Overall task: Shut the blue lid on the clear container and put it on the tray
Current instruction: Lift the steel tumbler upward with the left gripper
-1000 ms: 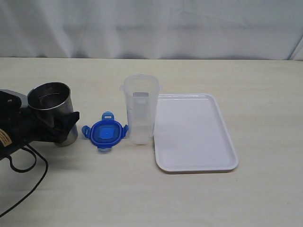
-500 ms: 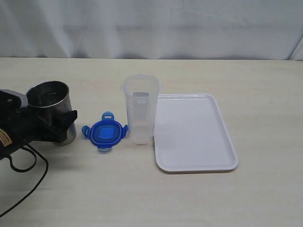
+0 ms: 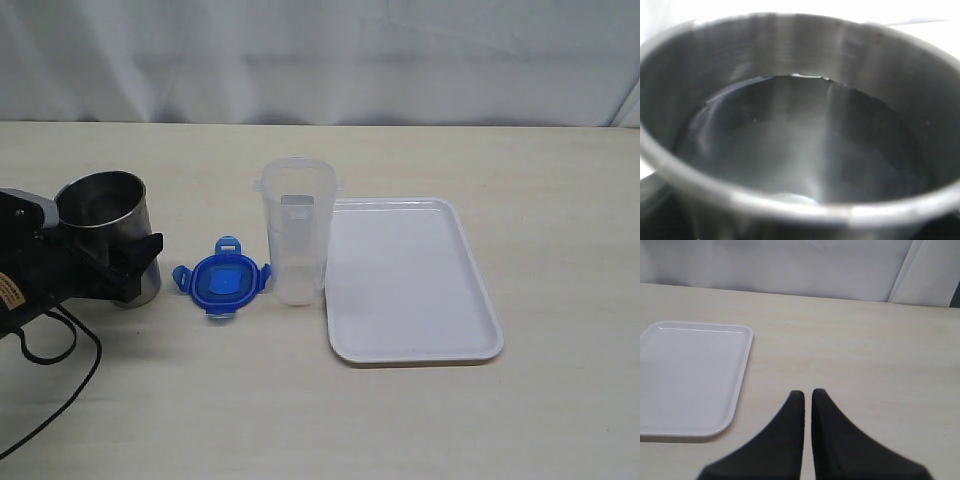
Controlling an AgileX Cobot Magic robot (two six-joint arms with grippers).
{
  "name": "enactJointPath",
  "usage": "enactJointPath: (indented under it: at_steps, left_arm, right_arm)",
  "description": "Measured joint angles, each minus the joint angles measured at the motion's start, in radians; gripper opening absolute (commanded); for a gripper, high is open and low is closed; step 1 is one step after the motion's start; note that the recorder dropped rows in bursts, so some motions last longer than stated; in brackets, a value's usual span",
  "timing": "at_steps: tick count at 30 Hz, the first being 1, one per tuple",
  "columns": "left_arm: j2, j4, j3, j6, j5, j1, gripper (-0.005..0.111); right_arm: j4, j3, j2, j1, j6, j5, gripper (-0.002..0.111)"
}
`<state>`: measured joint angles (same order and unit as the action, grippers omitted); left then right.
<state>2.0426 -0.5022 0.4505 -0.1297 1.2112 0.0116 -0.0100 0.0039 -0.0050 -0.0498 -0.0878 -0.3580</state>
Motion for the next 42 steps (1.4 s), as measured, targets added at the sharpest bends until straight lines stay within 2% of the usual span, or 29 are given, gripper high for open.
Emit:
enactJointPath:
  at_steps: [25,42]
  left_arm:
    - [-0.093,-0.039,0.005,-0.002,-0.076,0.000,0.000]
    - [-0.108,-0.073,0.101,-0.158,-0.076,0.000,0.000]
  right_arm:
    - [0.000,0.000,0.000,0.000,0.000,0.000,0.006]
    - [0.000,0.000,0.000,0.000,0.000,0.000,0.006]
